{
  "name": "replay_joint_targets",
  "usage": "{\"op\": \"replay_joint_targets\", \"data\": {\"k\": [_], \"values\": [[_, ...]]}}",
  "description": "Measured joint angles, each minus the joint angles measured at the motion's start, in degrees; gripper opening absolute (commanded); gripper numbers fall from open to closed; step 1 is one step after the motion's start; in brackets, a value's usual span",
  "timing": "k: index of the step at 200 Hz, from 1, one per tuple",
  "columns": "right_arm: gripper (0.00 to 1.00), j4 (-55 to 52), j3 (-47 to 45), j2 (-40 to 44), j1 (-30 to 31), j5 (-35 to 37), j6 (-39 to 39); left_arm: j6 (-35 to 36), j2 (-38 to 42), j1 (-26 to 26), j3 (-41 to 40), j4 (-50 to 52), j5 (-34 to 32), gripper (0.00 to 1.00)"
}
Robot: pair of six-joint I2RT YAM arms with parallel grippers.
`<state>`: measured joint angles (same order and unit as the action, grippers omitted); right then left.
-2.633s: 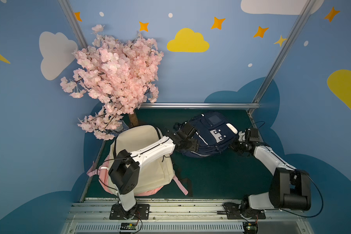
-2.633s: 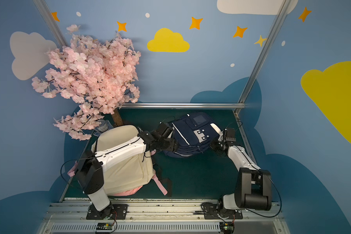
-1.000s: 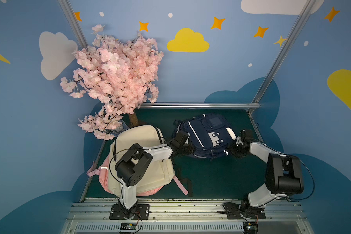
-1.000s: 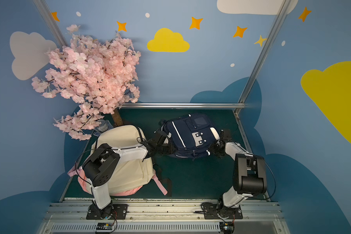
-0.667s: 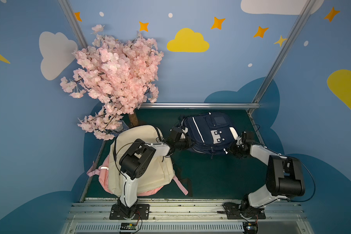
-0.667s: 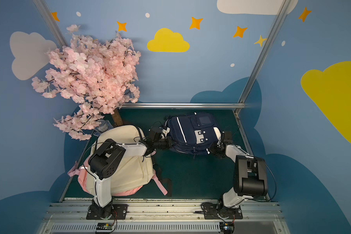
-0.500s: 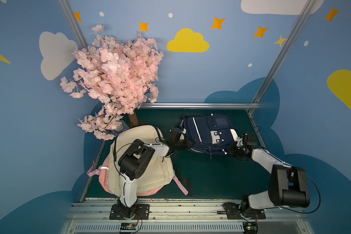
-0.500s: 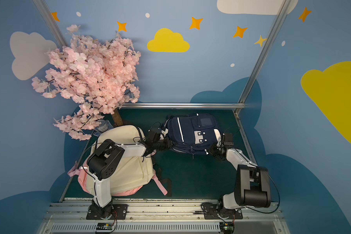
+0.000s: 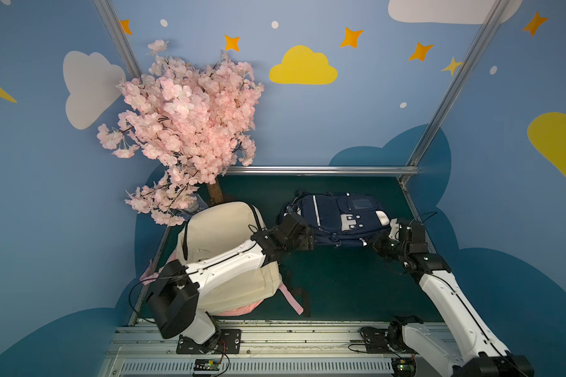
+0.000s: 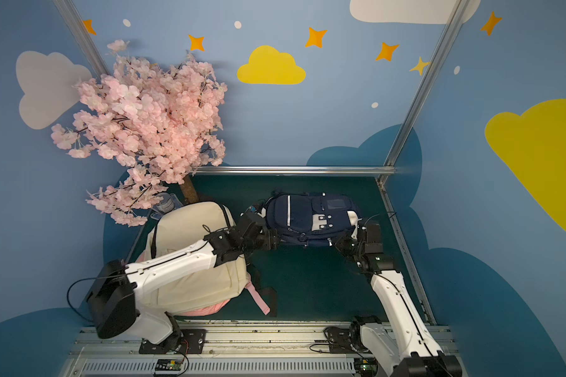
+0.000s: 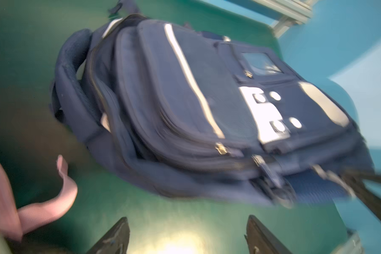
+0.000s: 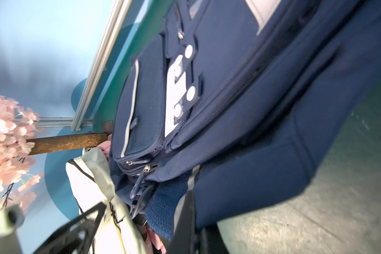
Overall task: Zip up the backpack
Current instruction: Pick up the backpack from the center of the board.
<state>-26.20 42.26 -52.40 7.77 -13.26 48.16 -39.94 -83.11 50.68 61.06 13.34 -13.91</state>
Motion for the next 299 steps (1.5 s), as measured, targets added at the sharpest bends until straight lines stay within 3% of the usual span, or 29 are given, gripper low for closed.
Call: {"op": "replay_joint_targets", "data": {"k": [38, 78, 101, 159, 213, 241, 299], "values": [[0.00, -5.1, 6.0, 0.9, 3.7, 4.3, 0.3, 3.7, 8.0, 5.7, -10.5, -11.7, 1.9, 0.77], [0.00, -6.8, 9.0, 0.9, 6.4, 5.9, 0.7, 9.4, 0.3, 6.1, -13.6, -27.2, 14.3, 0.71], [0.00, -7.8, 10.1, 1.0, 7.1, 6.2, 0.8, 12.1, -2.8, 6.1, -14.4, -33.1, 16.9, 0.69], [0.00, -8.5, 10.4, 1.0, 7.8, 5.4, 1.0, 17.0, -8.8, 6.0, -19.8, -50.6, 11.7, 0.62], [0.00, -8.5, 10.4, 1.3, 8.1, 4.4, 1.6, 22.7, -14.4, 6.5, -19.6, -62.8, 7.0, 0.59], [0.00, -8.4, 10.4, 1.3, 8.2, 4.0, 2.0, 24.7, -17.3, 7.1, -18.2, -65.4, 5.7, 0.55], [0.00, -8.3, 10.3, 1.6, 8.2, 3.9, 2.2, 26.9, -20.5, 7.3, -14.0, -66.5, 2.7, 0.35]]}}
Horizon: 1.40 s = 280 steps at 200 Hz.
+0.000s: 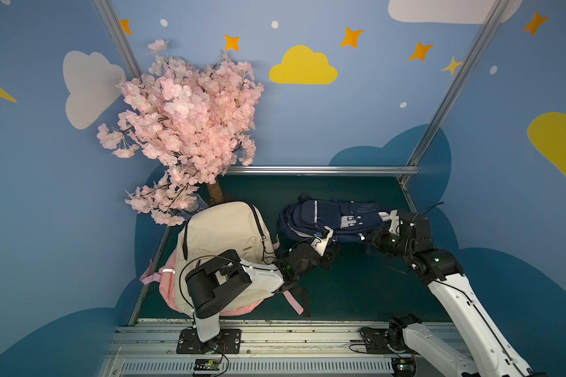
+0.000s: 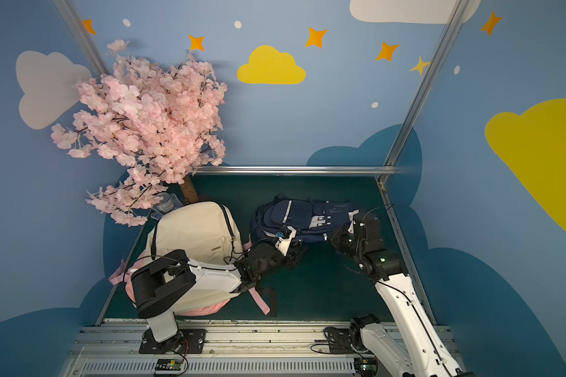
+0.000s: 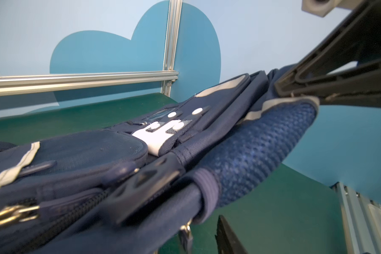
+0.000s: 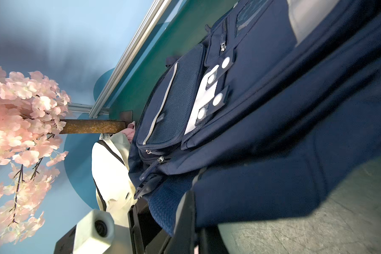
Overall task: Zip up the backpack
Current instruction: Pick up the backpack from the center of the board, then zip the zipper on the backpack.
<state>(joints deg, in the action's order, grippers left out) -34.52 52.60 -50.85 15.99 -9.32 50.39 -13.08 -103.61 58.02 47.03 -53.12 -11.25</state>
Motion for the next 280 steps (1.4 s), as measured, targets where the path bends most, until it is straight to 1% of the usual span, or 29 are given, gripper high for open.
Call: {"op": "replay_joint_targets", "data": {"k": [29, 80, 111, 153, 190, 206, 249, 280], "values": [[0.00, 1.5, -1.2, 1.6, 0.1, 1.5, 0.1, 0.2, 0.0, 0.0, 0.0, 0.4, -1.2, 0.23], [0.00, 1.7, -2.2, 2.9, 0.3, 3.0, 0.2, 0.6, 0.0, 0.0, 0.0, 1.7, -2.0, 0.13], [0.00, 1.7, -2.2, 2.7, 0.3, 3.6, 0.1, 1.0, 0.4, 0.2, -0.4, 1.7, -1.1, 0.02], [0.00, 1.7, -2.2, 1.4, 0.4, 4.5, -0.6, 0.1, 3.6, 0.2, -3.9, 2.8, 1.2, 0.02], [0.00, 1.4, -2.1, 1.2, -0.6, 5.9, -3.1, -0.3, 7.2, -0.2, -6.3, 5.7, 2.7, 0.02], [0.00, 0.8, -2.1, 0.9, -3.1, 5.8, -4.5, -0.2, 8.4, -0.4, -6.3, 8.0, 4.3, 0.02], [0.00, -0.3, -2.1, -0.1, -13.2, 6.1, -9.6, 0.2, 11.4, -1.2, -6.3, 15.6, 8.3, 0.02], [0.00, -0.2, -2.1, -3.1, -17.8, 6.1, -12.2, 0.2, 11.9, -2.1, -6.1, 20.4, 10.5, 0.02]]}}
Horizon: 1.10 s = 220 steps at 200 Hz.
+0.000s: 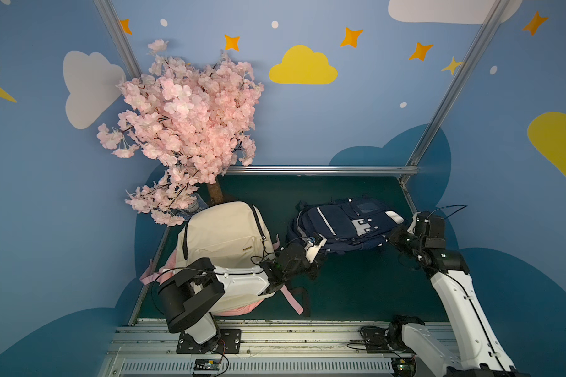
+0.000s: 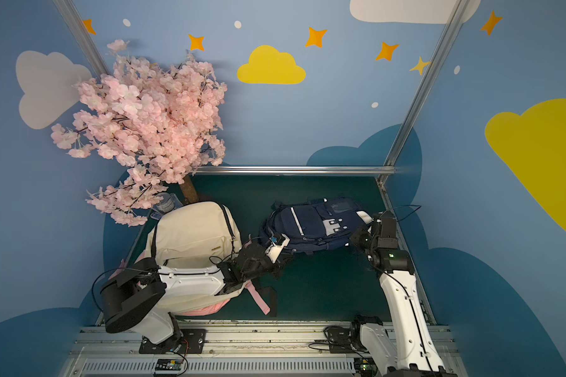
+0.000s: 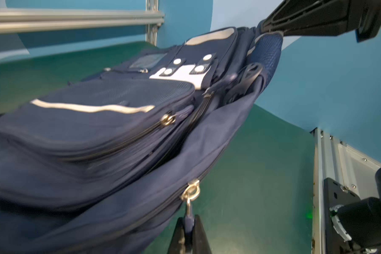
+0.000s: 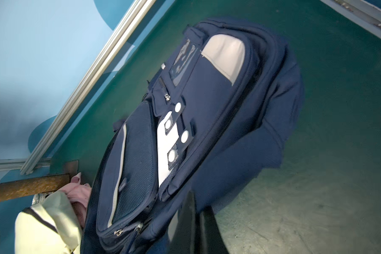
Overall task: Zip up the backpack
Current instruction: Zip the zipper on the backpack.
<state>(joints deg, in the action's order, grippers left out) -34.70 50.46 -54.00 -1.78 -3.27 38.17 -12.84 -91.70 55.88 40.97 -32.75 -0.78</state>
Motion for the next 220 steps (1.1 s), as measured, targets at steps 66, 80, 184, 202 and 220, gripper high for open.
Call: {"op": "replay_joint_targets", "data": {"k": [66, 80, 184, 202, 220], "values": [[0.54, 6.9, -4.7, -3.1, -1.2, -6.0, -1.4, 0.4, -5.5, 1.7, 10.6, 10.4, 1.5, 0.02], [0.60, 7.2, -6.7, -2.7, -0.7, -7.1, -0.7, 0.0, -8.5, 2.3, 14.0, 12.3, 1.7, 0.02], [0.82, 0.1, -15.0, 6.0, -0.6, -5.6, 3.0, -0.1, -16.5, 4.1, 25.1, 24.1, 1.2, 0.02], [0.81, 0.1, -14.6, 2.7, -1.4, -8.3, 3.2, 0.1, -15.7, 4.1, 24.6, 25.2, 0.8, 0.02], [0.80, 0.1, -14.7, 1.7, -0.1, -11.1, 4.4, 0.1, -15.1, 4.2, 24.3, 25.5, 0.6, 0.02]]}}
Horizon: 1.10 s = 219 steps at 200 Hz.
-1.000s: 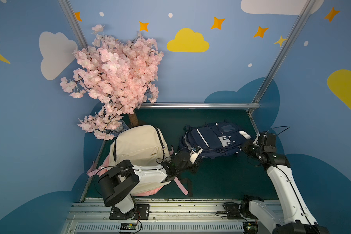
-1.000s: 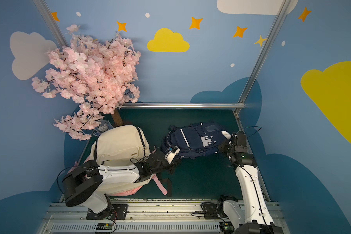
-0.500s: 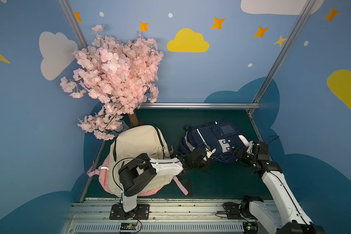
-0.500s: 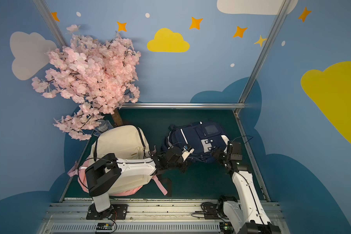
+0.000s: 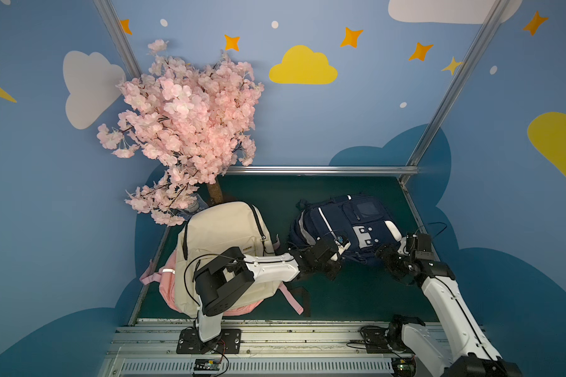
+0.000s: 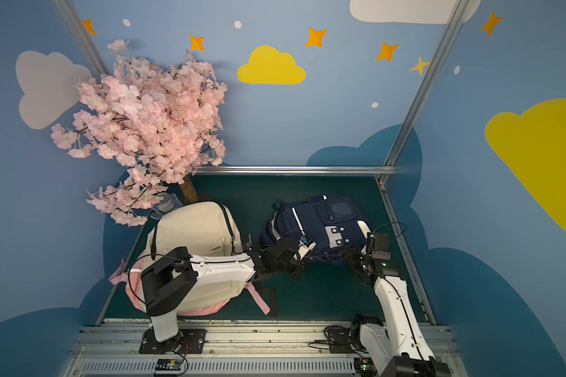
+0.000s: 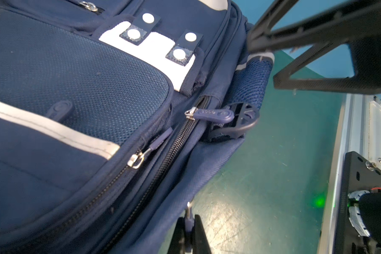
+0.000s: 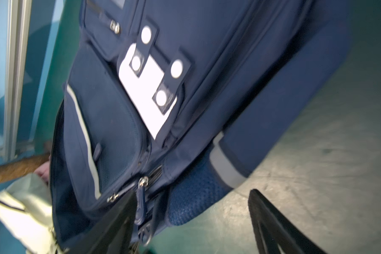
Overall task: Zip up the backpack
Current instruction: Zip the zipper on the backpack.
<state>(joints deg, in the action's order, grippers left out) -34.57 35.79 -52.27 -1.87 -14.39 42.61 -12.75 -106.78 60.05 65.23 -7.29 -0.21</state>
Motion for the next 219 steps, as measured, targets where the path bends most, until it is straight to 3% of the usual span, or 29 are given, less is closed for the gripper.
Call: {"op": "replay_joint_targets", "data": {"k": [31, 73, 116, 135, 209, 219], "values": [[0.76, 2.7, -3.0, 1.6, 4.6, -2.8, 5.1, 0.2, 0.1, 0.5, 0.0, 0.1, -0.5, 0.02], [0.59, 10.9, -10.4, 0.0, 8.6, -5.3, 12.0, 2.2, 0.2, 3.0, -0.6, 0.3, -1.1, 0.02], [0.13, 12.7, -6.3, -7.3, 8.9, -4.7, 11.2, 3.0, 2.6, 3.6, -3.6, 0.0, -1.6, 0.02], [0.02, 11.5, -5.2, -7.7, 6.9, -3.6, 9.1, 3.2, 4.6, 3.3, -5.4, -0.1, -2.2, 0.02], [0.00, 4.0, 0.6, -6.9, -4.7, 0.6, -1.5, 3.1, 10.9, 0.8, -10.8, 0.1, -3.1, 0.02], [0.04, 3.5, 1.4, -6.9, -5.0, 0.5, -2.3, 3.1, 10.9, 0.7, -10.7, 0.0, -2.9, 0.02]]}}
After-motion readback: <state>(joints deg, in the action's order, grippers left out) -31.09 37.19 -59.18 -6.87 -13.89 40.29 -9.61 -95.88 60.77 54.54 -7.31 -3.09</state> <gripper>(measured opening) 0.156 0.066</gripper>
